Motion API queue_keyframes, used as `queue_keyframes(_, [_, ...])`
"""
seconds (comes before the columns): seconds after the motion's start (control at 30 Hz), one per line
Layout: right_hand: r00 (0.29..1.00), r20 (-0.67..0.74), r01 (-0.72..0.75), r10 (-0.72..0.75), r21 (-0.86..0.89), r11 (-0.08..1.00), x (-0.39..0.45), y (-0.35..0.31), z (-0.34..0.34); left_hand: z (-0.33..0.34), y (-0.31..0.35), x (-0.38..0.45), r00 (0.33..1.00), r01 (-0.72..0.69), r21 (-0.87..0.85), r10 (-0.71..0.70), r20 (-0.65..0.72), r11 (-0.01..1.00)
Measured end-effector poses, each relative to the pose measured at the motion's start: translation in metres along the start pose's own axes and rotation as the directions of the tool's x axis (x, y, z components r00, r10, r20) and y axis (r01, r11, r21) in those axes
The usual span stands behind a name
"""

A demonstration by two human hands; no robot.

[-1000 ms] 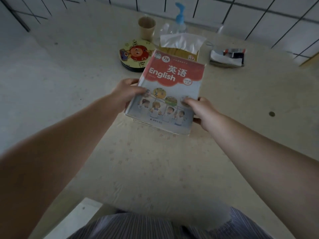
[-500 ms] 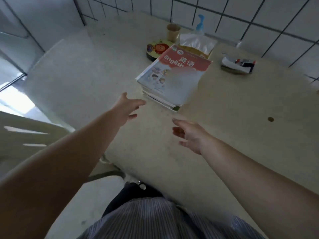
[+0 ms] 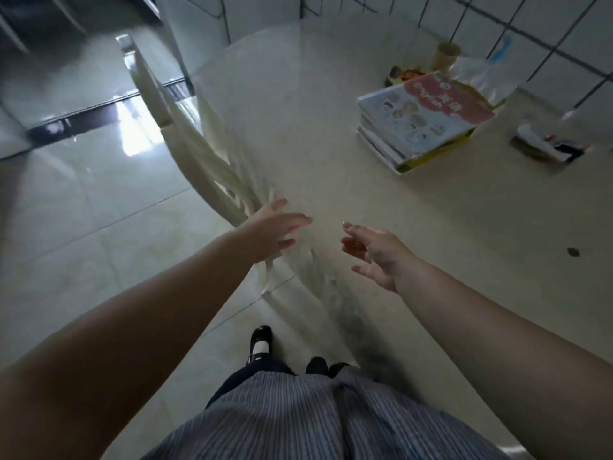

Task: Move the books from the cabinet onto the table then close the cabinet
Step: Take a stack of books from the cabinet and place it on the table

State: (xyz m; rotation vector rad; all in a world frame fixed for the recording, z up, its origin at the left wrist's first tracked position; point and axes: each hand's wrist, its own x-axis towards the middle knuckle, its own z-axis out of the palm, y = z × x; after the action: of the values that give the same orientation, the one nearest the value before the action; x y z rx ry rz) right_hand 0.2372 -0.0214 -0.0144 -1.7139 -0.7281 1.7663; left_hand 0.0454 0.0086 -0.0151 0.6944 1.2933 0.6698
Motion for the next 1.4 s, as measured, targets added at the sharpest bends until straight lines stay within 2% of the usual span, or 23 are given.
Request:
queue_keyframes(0.1, [0.997, 0.081, 0.021, -0.015, -0.071, 0.997, -0.006, 0.011, 0.023, -0.018, -0.018, -0.029, 0.999, 0.007, -0.064, -0.01, -0.051, 0.998])
queue_keyframes(0.27, [0.969, 0.239, 0.124, -0.071, -0.219, 0.968, -0.015, 0.035, 0.07, -0.068, -0.057, -0.081, 0.982, -0.061, -0.105, 0.041, -0.183, 0.993])
queue_keyframes(0.43, [0.929, 0.367, 0.174, -0.05, -0.313, 0.934, -0.024, 0.051, 0.127, -0.132, -0.113, -0.131, 0.932, -0.116, -0.184, 0.043, -0.361, 0.976])
queue_keyframes(0.6, [0.856, 0.517, 0.234, 0.022, -0.424, 0.875, -0.042, 0.073, 0.204, -0.187, -0.169, -0.194, 0.856, -0.156, -0.275, -0.009, -0.517, 0.949])
queue_keyframes(0.7, [0.797, 0.594, 0.274, 0.109, -0.516, 0.812, -0.064, 0.102, 0.273, -0.225, -0.211, -0.245, 0.776, -0.215, -0.379, -0.078, -0.626, 0.9])
queue_keyframes(0.77, [0.776, 0.614, 0.286, 0.145, -0.547, 0.787, -0.073, 0.114, 0.298, -0.237, -0.227, -0.264, 0.751, -0.23, -0.419, -0.114, -0.651, 0.878])
queue_keyframes(0.97, [0.669, 0.679, 0.382, 0.302, -0.663, 0.644, -0.122, 0.173, 0.417, -0.3, -0.29, -0.362, 0.609, -0.363, -0.519, -0.225, -0.761, 0.774])
queue_keyframes(1.07, [0.606, 0.711, 0.437, 0.357, -0.673, 0.597, -0.152, 0.203, 0.473, -0.328, -0.32, -0.409, 0.53, -0.437, -0.528, -0.266, -0.806, 0.728])
queue_keyframes(1.3, [0.461, 0.771, 0.584, 0.44, -0.637, 0.504, -0.204, 0.245, 0.563, -0.358, -0.364, -0.475, 0.393, -0.577, -0.529, -0.356, -0.848, 0.622])
queue_keyframes(1.4, [0.371, 0.787, 0.652, 0.492, -0.598, 0.465, -0.221, 0.259, 0.602, -0.371, -0.376, -0.494, 0.335, -0.636, -0.515, -0.397, -0.855, 0.575])
